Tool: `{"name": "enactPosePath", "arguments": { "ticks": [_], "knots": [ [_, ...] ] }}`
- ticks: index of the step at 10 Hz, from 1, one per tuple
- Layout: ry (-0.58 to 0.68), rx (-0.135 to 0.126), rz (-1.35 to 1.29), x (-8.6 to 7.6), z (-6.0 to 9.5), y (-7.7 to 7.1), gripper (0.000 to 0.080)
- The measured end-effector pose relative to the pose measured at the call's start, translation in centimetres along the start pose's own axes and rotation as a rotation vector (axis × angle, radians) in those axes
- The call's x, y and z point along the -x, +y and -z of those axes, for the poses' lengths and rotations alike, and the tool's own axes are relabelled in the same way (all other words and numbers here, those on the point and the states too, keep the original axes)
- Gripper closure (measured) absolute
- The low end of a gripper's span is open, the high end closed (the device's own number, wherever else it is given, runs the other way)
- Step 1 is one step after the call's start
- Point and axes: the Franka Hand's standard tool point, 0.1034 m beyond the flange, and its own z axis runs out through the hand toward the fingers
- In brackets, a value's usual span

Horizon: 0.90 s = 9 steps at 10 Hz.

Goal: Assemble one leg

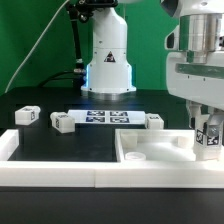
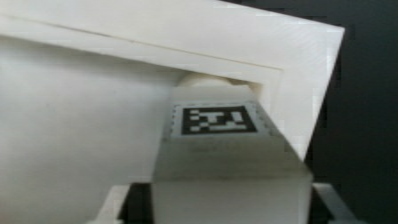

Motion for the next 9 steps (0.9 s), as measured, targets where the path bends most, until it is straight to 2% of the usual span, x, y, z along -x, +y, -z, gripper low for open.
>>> {"name": "enactPosePath", "arguments": {
  "ticks": [3, 5, 6, 7, 8, 9],
  "knots": [
    [-0.011, 0.01, -0.316, 0.09, -0.01, 0.22, 0.0507],
    [-0.028, 0.012, -0.404, 0.08, -0.04, 0.26, 0.0507],
    [-0.028, 0.013, -0.398, 0.16, -0.11, 0.3, 0.0404],
    [-0.028, 0.013, -0.351, 0.15, -0.13, 0.31, 0.0257],
    [-0.029, 0.015, -0.323, 0.17, -0.13, 0.34, 0.0257],
    [-0.031, 0.021, -0.243, 0.13, -0.04, 0.3, 0.0174]
  ]
}}
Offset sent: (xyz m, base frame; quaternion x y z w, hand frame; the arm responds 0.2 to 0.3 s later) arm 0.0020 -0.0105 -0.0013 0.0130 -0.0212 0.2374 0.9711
